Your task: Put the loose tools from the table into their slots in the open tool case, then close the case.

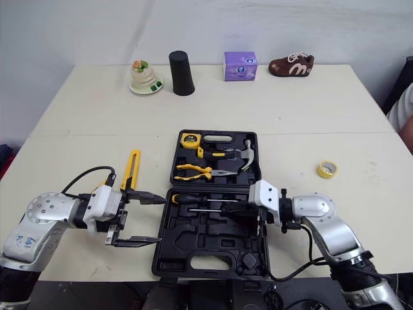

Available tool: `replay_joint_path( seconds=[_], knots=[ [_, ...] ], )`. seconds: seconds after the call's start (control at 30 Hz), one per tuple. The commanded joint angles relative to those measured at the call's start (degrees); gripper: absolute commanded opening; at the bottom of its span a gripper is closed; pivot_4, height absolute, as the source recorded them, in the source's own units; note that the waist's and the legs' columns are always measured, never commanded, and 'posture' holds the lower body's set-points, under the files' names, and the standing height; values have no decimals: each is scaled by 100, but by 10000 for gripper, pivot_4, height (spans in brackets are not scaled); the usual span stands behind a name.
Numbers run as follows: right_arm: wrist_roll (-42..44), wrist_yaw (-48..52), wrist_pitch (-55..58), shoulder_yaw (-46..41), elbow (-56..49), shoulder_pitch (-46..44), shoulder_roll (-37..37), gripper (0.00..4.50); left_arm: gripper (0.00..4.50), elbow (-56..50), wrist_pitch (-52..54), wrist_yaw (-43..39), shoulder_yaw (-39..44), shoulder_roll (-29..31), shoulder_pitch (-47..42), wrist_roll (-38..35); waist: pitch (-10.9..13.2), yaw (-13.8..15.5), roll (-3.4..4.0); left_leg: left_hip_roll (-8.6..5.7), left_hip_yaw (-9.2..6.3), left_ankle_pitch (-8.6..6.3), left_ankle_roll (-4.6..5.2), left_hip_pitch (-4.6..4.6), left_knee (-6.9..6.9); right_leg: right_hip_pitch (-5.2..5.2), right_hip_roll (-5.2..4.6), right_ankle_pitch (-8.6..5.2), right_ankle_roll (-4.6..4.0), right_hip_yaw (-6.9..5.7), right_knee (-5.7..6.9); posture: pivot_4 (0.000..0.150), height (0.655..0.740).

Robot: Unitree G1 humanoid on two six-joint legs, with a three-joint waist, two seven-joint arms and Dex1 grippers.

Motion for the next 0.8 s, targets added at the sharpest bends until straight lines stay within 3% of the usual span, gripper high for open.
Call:
replay_joint_path(
  seconds=[0.03, 0.33, 0.6, 0.7, 0.8],
  knots=[
    [-466, -96, 183, 283, 233, 102, -69, 371, 45000, -68, 2, 25, 98, 52, 26, -5, -4, -6, -7, 2, 0, 0, 0, 4, 0, 3, 0, 2, -1, 1, 1, 1500, 7400],
    [-1235, -396, 735, 884, 12, -70, -191, 371, 45000, -137, 61, 150, 161, 83, 170, 9, -65, -125, -100, 32, 13, -9, 21, 81, -31, 56, -10, 18, -40, -2, -3, 1500, 7400],
    [-1343, -458, 753, 1109, -41, -351, 80, 371, 45000, -51, 54, 179, 197, 105, 217, 12, -81, -222, -121, 33, 9, 23, -2, 100, -89, 51, -4, 22, -78, -2, -17, 1500, 7400],
    [-1124, -422, 555, 901, -50, -287, 119, 371, 45000, -52, 61, 216, 220, 89, 237, -11, -80, -285, -120, 37, 6, 25, -4, 103, -97, 51, 1, 23, -77, -2, -17, 1500, 7400],
    [-346, -175, 111, 235, -321, -19, 105, 371, 45000, -26, 89, 333, 378, 45, 244, -107, -76, -251, -115, 36, 3, 25, -7, 98, -101, 44, 2, 22, -78, -5, -17, 1500, 7400]
  ],
)
